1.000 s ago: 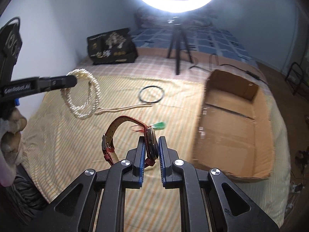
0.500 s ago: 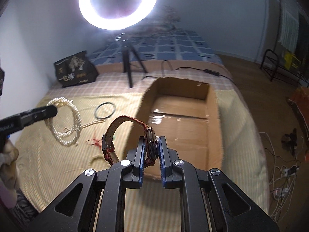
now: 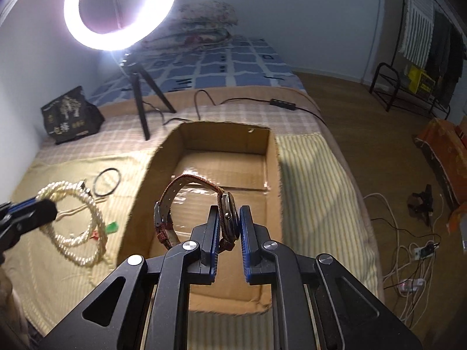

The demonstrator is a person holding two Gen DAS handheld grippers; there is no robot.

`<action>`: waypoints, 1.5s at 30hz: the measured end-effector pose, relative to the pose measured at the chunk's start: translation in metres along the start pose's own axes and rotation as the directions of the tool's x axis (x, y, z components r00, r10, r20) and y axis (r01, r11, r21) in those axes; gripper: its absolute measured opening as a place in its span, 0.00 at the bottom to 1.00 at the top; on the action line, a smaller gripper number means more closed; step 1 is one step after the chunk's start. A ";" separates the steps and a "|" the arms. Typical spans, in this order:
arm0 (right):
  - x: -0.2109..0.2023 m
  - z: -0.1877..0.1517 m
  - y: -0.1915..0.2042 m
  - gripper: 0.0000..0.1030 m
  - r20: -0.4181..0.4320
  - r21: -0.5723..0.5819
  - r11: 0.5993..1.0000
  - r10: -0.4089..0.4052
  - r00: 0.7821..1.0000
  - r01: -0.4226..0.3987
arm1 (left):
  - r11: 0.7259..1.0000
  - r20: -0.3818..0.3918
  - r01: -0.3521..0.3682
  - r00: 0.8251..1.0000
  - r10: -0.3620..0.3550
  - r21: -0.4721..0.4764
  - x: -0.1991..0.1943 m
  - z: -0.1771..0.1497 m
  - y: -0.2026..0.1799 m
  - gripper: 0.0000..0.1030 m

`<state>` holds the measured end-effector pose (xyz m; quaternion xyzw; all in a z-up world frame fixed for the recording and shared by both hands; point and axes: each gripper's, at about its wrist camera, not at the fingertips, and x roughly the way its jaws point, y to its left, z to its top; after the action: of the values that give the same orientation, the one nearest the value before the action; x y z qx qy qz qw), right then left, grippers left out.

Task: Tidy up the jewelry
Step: 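Lift and carry the watch with the right gripper while the left gripper carries the pearls to the box, then open the right gripper to drop the watch while the left gripper releases the pearls into the box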

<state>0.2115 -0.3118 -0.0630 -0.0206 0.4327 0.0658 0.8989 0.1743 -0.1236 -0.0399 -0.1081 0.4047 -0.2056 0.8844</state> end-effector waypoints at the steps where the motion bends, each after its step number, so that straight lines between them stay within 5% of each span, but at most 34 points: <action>1: 0.003 0.001 -0.003 0.11 -0.004 0.006 1.000 -0.004 1.000 0.004 | 1.000 -0.003 0.002 1.000 -0.002 0.003 0.003 0.000 -0.002 0.06; 21: 0.026 0.008 -0.020 0.13 -0.036 0.027 1.000 -0.006 0.999 0.007 | 0.999 -0.061 0.000 0.998 0.002 0.036 0.036 -0.005 -0.019 0.06; 22: 0.025 0.008 -0.020 0.13 -0.035 0.025 1.000 -0.004 0.999 0.005 | 0.999 -0.064 -0.001 0.998 0.003 0.035 0.036 -0.004 -0.018 0.11; 23: 0.024 0.008 -0.019 0.16 -0.030 0.022 1.000 0.001 1.000 0.000 | 0.999 -0.071 0.003 0.997 -0.001 0.033 0.037 -0.004 -0.017 0.28; 25: 0.022 0.008 -0.018 0.33 -0.026 0.023 1.000 -0.008 1.000 0.008 | 1.000 -0.067 -0.010 0.998 0.011 0.024 0.036 -0.004 -0.016 0.47; 27: 0.019 0.009 -0.018 0.45 -0.009 0.029 0.999 -0.018 1.000 0.018 | 1.000 -0.055 -0.012 0.998 0.014 0.023 0.034 -0.005 -0.016 0.47; 45: 0.004 0.010 -0.017 0.45 0.030 0.059 0.998 -0.024 0.999 0.022 | 0.995 0.001 -0.074 0.997 0.075 0.060 0.001 -0.006 -0.001 0.47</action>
<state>0.2238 -0.3276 -0.0604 0.0017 0.4202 0.0433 0.9064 0.1694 -0.1252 -0.0440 -0.0661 0.4027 -0.1847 0.8941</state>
